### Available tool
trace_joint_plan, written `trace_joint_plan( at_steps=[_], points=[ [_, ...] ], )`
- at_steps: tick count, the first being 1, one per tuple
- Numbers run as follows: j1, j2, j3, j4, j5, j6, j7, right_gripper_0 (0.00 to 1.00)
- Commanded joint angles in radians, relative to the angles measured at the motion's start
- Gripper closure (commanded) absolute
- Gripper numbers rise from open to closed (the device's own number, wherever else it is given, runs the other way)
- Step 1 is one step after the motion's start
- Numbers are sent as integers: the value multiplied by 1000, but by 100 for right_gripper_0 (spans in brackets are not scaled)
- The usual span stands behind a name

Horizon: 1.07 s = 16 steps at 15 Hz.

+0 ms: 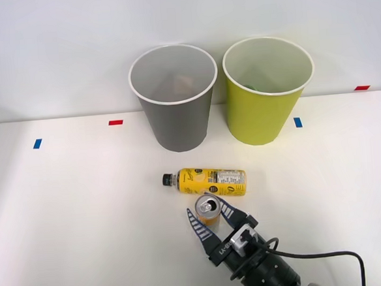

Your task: Put cans in the gray bin, plastic bottles in the light green bin

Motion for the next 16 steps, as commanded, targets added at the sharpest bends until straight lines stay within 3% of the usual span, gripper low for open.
trace_joint_plan(
  at_steps=[1,6,16],
  points=[
    [0,1,-4,-1,-13,-1,-6,100],
    [4,-21,-9,-22,-24,-12,-18,100],
    [115,-274,-6,-358,-76,-7,-55,100]
  ],
)
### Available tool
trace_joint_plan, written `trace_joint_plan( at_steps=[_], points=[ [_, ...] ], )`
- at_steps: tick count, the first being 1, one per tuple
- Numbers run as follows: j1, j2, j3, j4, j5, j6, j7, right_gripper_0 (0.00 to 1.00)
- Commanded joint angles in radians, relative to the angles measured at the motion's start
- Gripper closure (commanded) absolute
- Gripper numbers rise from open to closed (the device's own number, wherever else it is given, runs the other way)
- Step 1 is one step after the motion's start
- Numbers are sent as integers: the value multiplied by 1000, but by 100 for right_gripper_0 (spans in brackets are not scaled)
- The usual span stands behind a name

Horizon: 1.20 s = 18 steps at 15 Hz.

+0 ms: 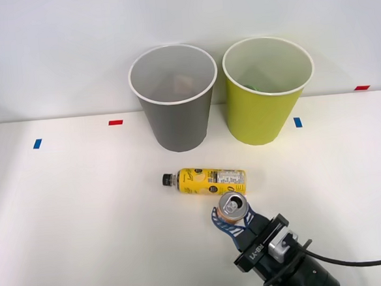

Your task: Put cans in the gray bin, plastic bottles in the light green bin

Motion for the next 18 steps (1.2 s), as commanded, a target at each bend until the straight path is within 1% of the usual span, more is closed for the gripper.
trace_joint_plan(
  at_steps=[1,4,10,14,16,18],
  points=[
    [8,-61,-2,-76,-36,0,-8,100],
    [14,-68,-32,-128,-42,0,-15,100],
    [13,-29,-115,-185,-42,5,-43,100],
    [10,-22,-178,-352,-46,194,-52,100],
    [-9,2,-198,-396,-69,252,-57,100],
    [-78,79,-204,-396,-82,304,-61,100]
  ],
)
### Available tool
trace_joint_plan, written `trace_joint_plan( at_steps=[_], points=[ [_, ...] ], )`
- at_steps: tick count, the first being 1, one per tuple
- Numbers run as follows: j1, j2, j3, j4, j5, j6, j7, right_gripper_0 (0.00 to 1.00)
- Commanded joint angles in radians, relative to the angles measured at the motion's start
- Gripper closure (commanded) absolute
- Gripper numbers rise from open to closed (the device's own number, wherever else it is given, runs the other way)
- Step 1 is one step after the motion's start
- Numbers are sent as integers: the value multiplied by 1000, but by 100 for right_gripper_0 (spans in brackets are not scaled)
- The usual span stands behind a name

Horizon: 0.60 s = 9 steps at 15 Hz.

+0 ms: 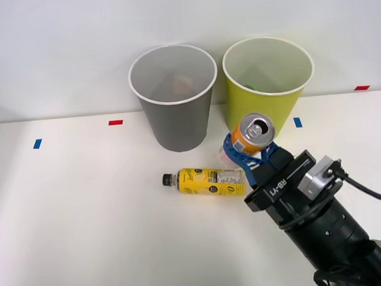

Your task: Put cans in the gray bin, plastic bottles in the light green bin

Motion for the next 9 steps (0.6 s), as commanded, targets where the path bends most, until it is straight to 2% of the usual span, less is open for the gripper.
trace_joint_plan(
  at_steps=[1,4,9],
  points=[
    [-111,78,-12,-4,-22,87,-8,100],
    [-196,124,-55,-3,-34,182,-16,100],
    [-335,182,-78,19,-54,346,-28,100]
  ],
)
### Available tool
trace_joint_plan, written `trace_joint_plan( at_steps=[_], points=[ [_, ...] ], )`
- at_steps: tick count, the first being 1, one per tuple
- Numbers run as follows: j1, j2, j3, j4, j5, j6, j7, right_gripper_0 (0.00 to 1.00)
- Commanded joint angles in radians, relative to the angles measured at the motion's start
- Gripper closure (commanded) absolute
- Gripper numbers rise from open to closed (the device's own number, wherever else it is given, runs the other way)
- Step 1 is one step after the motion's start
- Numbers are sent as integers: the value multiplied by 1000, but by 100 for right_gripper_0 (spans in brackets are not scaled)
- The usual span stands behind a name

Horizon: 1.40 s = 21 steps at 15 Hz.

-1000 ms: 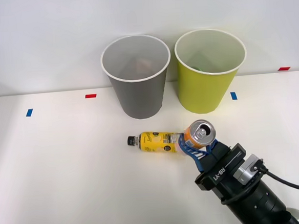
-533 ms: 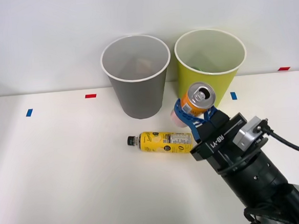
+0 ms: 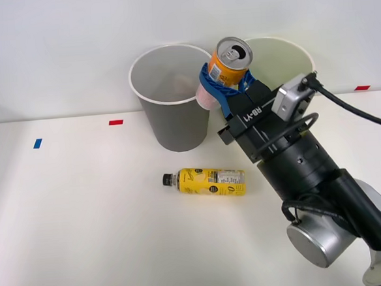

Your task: Put cans in the gray bin, plastic bottles in the light green bin

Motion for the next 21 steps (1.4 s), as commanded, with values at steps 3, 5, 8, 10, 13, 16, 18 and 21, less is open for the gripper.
trace_joint_plan(
  at_steps=[3,5,8,10,13,16,18,21],
  points=[
    [-203,116,-8,222,-6,-11,3,100],
    [-272,165,-16,336,3,-49,11,100],
    [-363,187,-24,433,6,-51,18,100],
    [-418,193,-25,505,6,-51,20,100],
    [-464,216,-28,588,8,-51,31,100],
    [-515,236,-34,663,9,-52,40,100],
    [-519,247,-41,670,11,-51,49,24],
    [-519,245,-41,670,14,-52,60,0]
  ],
)
